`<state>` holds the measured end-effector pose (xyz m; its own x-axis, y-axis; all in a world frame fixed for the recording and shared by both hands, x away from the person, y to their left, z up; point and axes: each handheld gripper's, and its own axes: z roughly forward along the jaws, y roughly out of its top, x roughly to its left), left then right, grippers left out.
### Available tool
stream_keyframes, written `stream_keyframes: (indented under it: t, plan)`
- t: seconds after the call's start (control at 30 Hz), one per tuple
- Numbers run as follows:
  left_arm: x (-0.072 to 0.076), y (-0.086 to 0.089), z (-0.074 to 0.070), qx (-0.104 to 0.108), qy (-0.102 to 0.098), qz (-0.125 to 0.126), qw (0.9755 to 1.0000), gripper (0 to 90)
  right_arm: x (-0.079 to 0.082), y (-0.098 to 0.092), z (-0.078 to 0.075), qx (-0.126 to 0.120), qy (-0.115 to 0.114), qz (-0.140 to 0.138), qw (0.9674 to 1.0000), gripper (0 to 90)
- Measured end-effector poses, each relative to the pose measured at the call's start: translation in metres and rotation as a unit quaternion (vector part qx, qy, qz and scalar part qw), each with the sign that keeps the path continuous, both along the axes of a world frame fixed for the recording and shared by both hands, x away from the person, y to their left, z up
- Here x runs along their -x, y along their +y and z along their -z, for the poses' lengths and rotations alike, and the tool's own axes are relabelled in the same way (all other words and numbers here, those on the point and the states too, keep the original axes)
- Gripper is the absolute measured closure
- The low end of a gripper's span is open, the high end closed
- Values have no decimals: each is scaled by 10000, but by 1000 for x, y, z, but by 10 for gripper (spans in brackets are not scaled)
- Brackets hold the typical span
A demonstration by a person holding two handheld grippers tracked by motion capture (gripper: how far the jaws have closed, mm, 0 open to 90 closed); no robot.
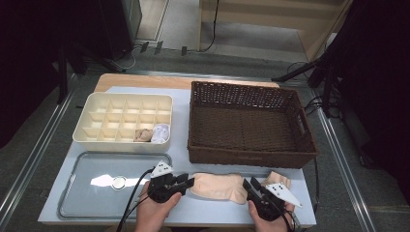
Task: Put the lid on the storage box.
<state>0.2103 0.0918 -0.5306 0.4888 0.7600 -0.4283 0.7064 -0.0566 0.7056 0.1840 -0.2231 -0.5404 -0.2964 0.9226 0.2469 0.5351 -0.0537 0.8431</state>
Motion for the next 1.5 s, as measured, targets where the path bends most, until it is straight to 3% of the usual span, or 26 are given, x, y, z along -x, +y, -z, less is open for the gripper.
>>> stream_keyframes:
  t: [0.1,0.2,0.3,0.57,0.73,0.83,0.93,1.07,1.2,1.37,1.5]
  plan:
    - [0,-4,1,-53,53,90,9999,811,2,3,1,104,106,-98,9998,728]
    - [2,-7,1,-136,8,99,9999,892,4,7,3,245,170,-186,9994,831]
    - [3,-7,1,-146,-17,144,9998,900,2,9,1,263,243,-231,9991,861]
    - [-1,-5,-1,-133,-144,35,9998,900,-7,4,-9,361,-135,-80,9992,866]
    - [-3,-7,1,-164,-178,12,9997,900,-11,4,-3,433,-63,-91,9990,862]
    - [-3,-6,0,-158,-248,16,9996,877,-11,0,-4,333,-154,-25,9993,761]
    - [-2,-3,-2,-80,-329,11,9994,788,-5,-10,-15,113,-328,90,9994,701]
    - [3,2,-7,-10,-467,80,9989,697,6,-29,-28,-46,-484,282,9984,667]
    - [9,8,-8,24,-545,171,9984,652,13,-50,-36,-3,-584,521,9969,629]
    - [17,17,-10,70,-623,177,9979,647,18,-69,-32,164,-650,881,9939,541]
    - [20,21,-11,104,-651,194,9976,651,21,-78,-28,116,-552,979,9936,540]
